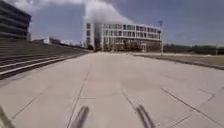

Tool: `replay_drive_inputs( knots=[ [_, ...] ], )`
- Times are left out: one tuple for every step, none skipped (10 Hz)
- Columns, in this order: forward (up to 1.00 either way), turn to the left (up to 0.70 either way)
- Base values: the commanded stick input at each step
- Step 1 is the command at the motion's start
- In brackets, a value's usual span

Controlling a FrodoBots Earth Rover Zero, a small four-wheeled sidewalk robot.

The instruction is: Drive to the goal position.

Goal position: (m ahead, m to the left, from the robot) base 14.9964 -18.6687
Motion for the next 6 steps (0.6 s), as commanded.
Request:
replay_drive_inputs(
  knots=[
    [0.70, 0.00],
    [0.70, 0.00],
    [0.70, 0.00],
    [0.70, 0.00],
    [0.70, 0.00],
    [0.70, 0.00]
  ],
)
